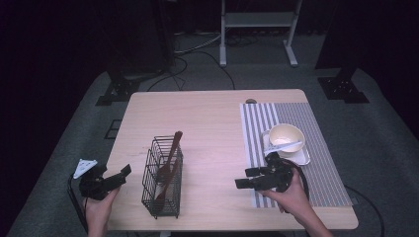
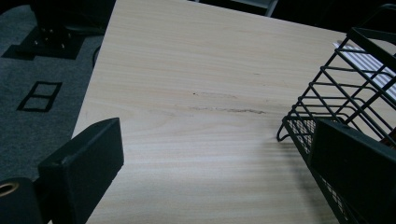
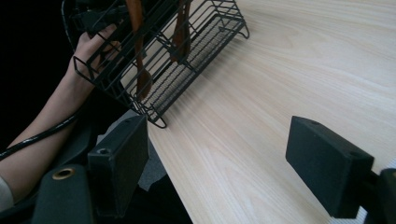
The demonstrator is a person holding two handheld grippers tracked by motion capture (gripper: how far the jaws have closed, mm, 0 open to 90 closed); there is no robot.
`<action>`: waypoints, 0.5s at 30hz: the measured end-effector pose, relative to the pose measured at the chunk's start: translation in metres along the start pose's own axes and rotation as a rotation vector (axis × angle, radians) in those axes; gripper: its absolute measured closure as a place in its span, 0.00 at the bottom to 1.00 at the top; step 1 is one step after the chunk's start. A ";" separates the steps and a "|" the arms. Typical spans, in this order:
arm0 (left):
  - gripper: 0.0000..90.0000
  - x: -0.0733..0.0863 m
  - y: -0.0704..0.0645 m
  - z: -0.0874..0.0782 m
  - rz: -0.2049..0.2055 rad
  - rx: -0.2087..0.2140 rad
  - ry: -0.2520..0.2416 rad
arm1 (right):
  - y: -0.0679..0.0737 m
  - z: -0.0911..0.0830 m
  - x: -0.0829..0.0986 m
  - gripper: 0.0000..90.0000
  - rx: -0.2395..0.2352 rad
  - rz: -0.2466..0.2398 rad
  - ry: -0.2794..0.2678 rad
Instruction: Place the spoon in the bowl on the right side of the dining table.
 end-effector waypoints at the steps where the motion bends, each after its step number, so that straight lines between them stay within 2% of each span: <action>1: 0.03 0.000 0.000 0.000 0.000 0.000 -0.001 | 0.001 0.002 -0.001 0.22 -0.006 0.002 0.002; 15: 0.03 0.000 0.000 0.000 -0.001 0.003 -0.002 | 0.012 0.019 -0.013 0.22 -0.020 -0.036 0.043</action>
Point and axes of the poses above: each handheld gripper's, and its own axes: z roughly forward along the jaws, x roughly out of its underside, y roughly to its left, the point moved 10 cm from there along z, roughly forward along the jaws, and after that the axes turned 9 degrees about -z, right-handed, at the moved point
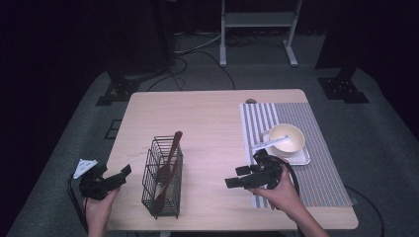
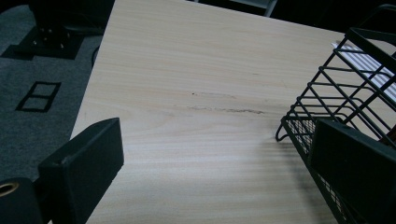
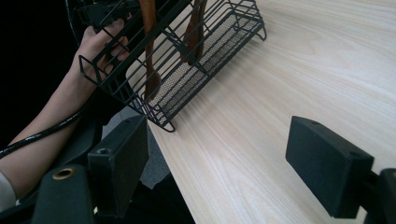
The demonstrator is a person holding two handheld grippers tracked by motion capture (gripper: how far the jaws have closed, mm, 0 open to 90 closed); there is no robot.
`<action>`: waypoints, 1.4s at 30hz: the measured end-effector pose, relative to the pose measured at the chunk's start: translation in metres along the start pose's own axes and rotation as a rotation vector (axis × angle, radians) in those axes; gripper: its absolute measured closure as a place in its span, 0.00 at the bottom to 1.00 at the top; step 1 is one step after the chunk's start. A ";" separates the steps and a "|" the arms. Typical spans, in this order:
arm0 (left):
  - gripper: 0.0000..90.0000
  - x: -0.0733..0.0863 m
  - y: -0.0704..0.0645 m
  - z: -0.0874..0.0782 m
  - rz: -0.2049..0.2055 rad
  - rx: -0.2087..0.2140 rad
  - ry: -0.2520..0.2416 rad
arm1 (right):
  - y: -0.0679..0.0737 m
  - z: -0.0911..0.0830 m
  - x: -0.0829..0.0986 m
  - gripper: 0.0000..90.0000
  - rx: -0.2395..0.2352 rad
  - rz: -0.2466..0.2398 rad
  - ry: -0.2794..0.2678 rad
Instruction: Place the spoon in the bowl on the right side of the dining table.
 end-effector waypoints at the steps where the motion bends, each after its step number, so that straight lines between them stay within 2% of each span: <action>1: 0.03 0.000 0.000 0.000 0.000 0.000 0.000 | 0.001 0.002 -0.001 0.22 -0.003 0.000 0.004; 13: 0.03 -0.001 0.000 -0.001 0.000 0.000 -0.003 | 0.010 0.016 -0.015 0.23 -0.012 -0.020 0.036; 32: 0.03 -0.003 0.002 -0.003 -0.005 0.001 -0.009 | 0.016 0.032 -0.026 0.23 -0.008 -0.045 0.082; 42: 0.03 -0.003 0.002 -0.004 0.000 -0.002 -0.012 | 0.025 0.044 -0.036 0.23 -0.025 -0.049 0.098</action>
Point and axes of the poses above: each handheld gripper's, and its own axes: z roughly forward along the jaws, x roughly out of its underside, y roughly to its left, the point moved 10 cm from there along z, roughly forward along the jaws, and after that the axes turned 9 degrees about -z, right-handed, at the moved point
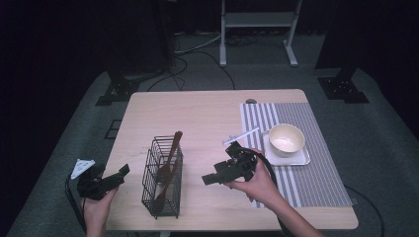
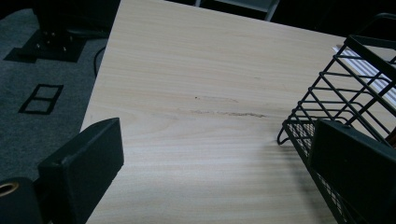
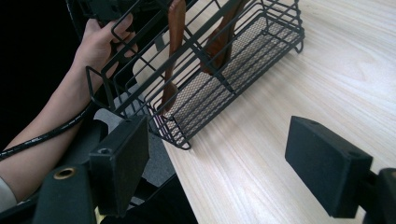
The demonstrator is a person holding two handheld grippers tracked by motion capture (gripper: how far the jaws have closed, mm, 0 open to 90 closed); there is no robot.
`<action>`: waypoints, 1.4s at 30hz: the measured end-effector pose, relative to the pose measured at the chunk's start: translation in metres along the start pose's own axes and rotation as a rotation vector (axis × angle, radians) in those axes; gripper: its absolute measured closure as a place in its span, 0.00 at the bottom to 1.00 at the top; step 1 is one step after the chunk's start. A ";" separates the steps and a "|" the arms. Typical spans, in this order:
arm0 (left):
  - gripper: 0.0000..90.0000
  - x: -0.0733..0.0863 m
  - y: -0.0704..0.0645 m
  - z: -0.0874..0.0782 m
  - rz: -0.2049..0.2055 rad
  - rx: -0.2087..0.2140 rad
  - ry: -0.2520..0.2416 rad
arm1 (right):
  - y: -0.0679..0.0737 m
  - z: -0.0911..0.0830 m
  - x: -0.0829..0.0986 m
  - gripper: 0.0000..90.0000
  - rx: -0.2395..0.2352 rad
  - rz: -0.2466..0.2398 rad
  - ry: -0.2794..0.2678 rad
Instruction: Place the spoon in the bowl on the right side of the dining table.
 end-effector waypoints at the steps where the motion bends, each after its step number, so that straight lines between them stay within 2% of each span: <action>1: 0.03 0.000 0.000 0.000 0.000 0.000 0.000 | 0.001 0.001 -0.001 0.23 -0.003 -0.001 0.002; 16: 0.03 -0.001 0.001 -0.001 -0.004 0.003 -0.003 | 0.015 0.015 -0.023 0.25 -0.056 0.004 -0.007; 32: 0.03 -0.002 0.001 -0.002 -0.009 0.006 -0.007 | 0.021 0.029 -0.035 0.26 -0.060 -0.009 0.009; 42: 0.03 -0.003 0.001 -0.003 -0.014 0.007 -0.012 | 0.026 0.040 -0.046 0.30 -0.061 -0.024 0.015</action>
Point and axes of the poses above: each handheld gripper's, and its own axes: z roughly forward along the jaws, x roughly out of its underside, y roughly to its left, the point moved 10 cm from there along z, roughly forward along the jaws, and after that the axes turned 9 degrees about -z, right-handed, at the moved point
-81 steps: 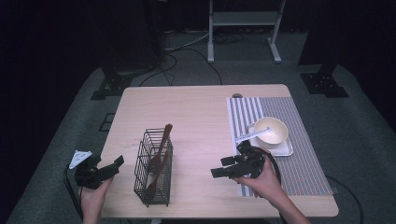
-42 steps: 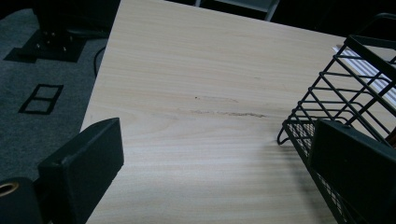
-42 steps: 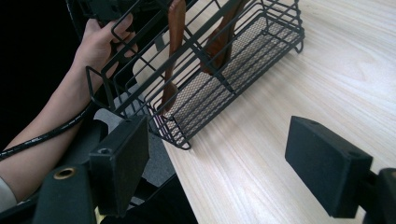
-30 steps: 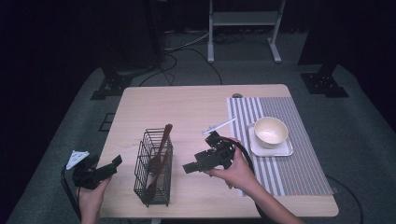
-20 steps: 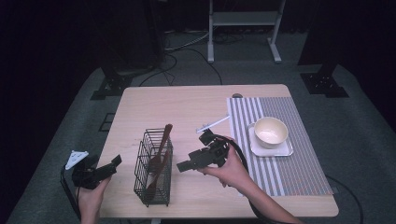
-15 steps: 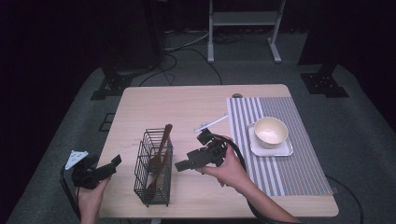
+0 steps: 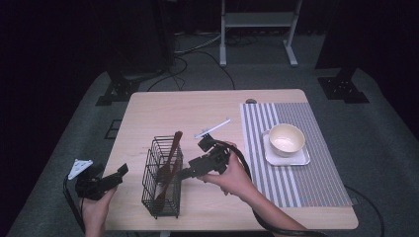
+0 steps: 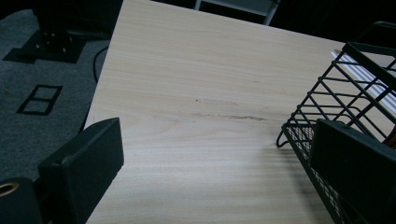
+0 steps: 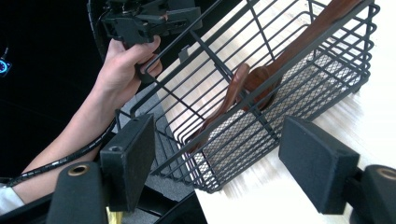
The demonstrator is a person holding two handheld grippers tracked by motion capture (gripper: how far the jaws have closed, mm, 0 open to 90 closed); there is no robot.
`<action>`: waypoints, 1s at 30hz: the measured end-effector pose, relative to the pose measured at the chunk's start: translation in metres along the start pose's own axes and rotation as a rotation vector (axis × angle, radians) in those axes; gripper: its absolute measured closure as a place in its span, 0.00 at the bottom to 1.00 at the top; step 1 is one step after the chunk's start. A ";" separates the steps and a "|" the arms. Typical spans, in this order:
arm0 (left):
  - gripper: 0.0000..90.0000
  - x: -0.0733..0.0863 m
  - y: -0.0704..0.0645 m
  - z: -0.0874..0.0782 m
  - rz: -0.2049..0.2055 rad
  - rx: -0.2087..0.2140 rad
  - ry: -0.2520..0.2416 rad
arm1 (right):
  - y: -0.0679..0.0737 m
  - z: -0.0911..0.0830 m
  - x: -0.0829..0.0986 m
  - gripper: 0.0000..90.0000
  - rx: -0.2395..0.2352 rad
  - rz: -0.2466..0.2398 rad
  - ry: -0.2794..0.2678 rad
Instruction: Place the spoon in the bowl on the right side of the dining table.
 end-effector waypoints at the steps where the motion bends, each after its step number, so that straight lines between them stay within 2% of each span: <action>1: 0.03 0.000 0.000 0.000 0.000 0.000 0.000 | 0.000 0.001 -0.001 0.32 0.000 0.002 0.001; 16: 0.03 0.000 0.001 -0.001 0.000 0.000 -0.003 | -0.002 0.011 -0.009 0.39 -0.002 0.011 0.007; 22: 0.03 -0.001 0.001 -0.001 -0.004 0.000 -0.004 | -0.006 0.016 -0.010 0.48 0.008 0.020 0.010; 30: 0.03 -0.001 0.001 -0.001 -0.004 0.001 -0.004 | -0.010 0.019 -0.014 0.65 0.019 0.041 0.000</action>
Point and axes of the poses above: each handheld gripper's, and its own axes: z roughly forward along the jaws, x roughly out of its underside, y roughly to its left, the point moved 10 cm from there along z, roughly forward along the jaws, and after that the axes turned 9 degrees about -z, right-handed, at the moved point
